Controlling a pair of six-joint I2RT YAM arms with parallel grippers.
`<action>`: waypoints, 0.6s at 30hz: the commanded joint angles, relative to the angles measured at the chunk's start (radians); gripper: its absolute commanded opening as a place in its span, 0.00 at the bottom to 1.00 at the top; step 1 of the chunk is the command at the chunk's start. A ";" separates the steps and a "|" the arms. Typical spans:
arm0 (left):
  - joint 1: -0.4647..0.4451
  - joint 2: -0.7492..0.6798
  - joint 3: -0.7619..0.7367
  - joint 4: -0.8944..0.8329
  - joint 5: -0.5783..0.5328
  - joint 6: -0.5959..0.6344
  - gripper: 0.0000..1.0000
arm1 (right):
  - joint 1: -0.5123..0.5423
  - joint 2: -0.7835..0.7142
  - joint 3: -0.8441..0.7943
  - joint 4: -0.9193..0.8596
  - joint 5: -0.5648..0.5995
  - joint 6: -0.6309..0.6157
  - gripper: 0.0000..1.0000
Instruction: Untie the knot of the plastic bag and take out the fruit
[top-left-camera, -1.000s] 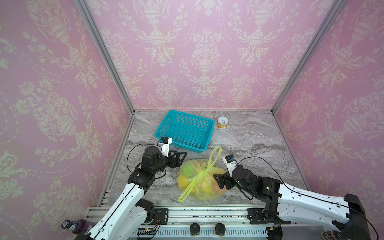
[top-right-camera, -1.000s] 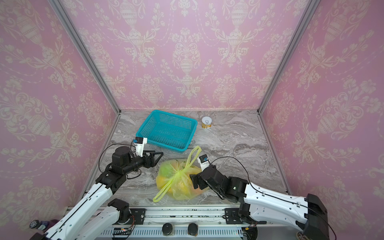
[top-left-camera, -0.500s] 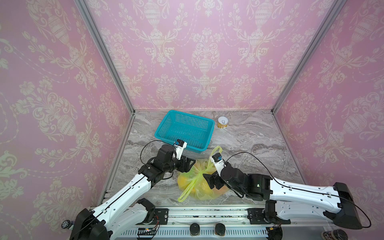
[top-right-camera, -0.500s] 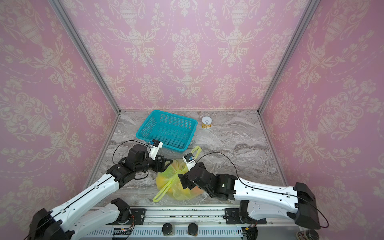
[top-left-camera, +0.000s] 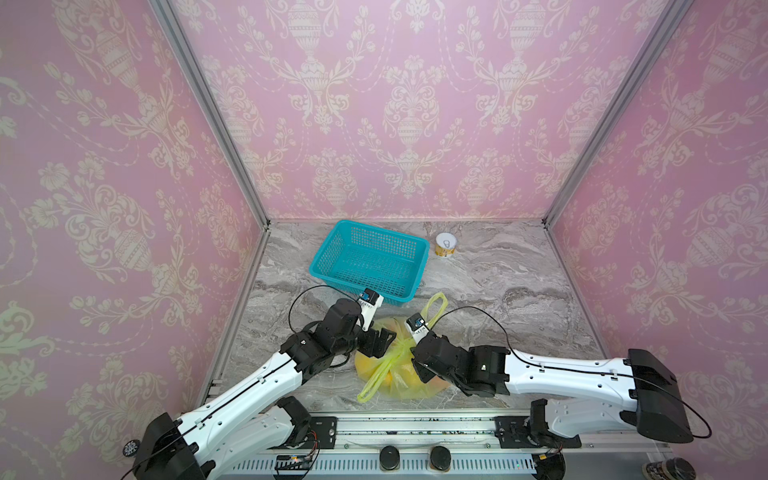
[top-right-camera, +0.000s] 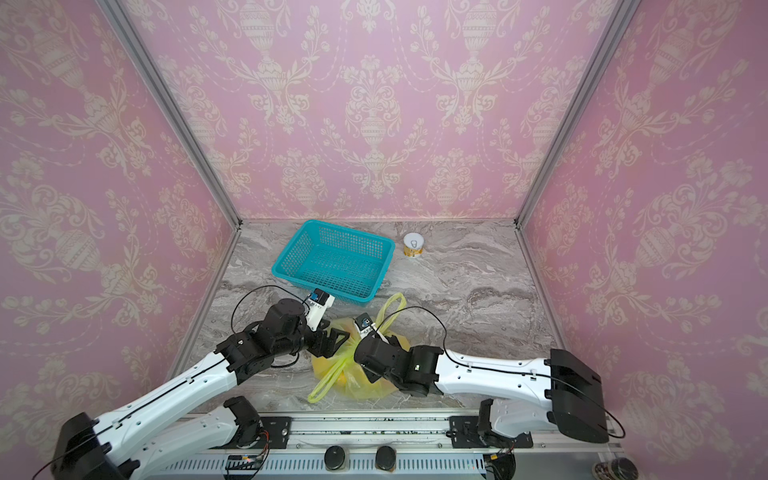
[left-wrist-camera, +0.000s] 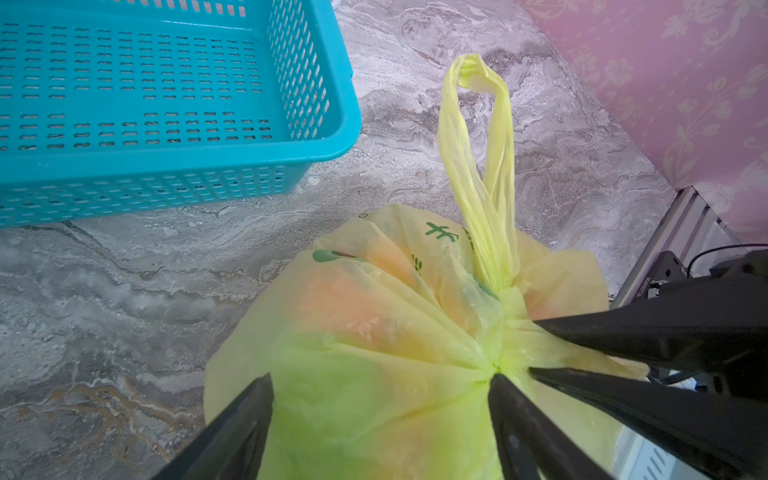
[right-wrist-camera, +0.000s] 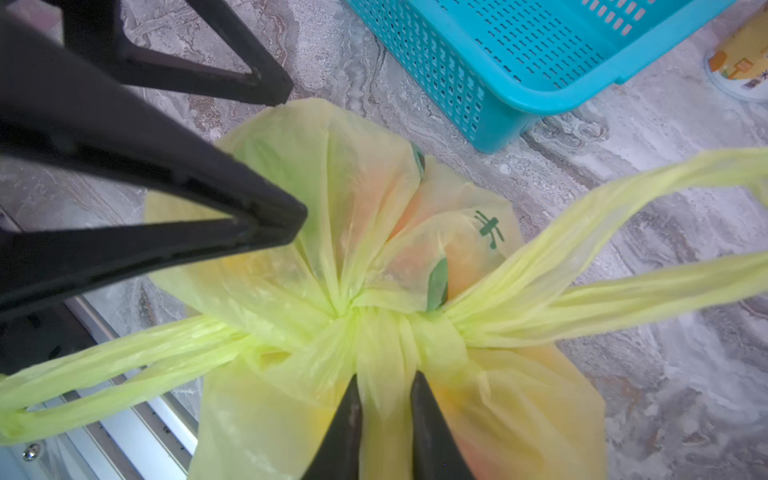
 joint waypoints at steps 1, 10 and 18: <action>-0.027 0.007 0.024 -0.039 -0.064 0.026 0.85 | 0.008 -0.035 -0.010 0.008 0.025 0.016 0.09; -0.034 0.103 0.058 -0.022 -0.030 0.057 0.69 | 0.009 -0.048 -0.030 0.030 0.053 0.020 0.00; -0.046 0.182 0.081 -0.011 -0.064 0.072 0.61 | 0.009 -0.088 -0.064 0.072 0.082 0.010 0.00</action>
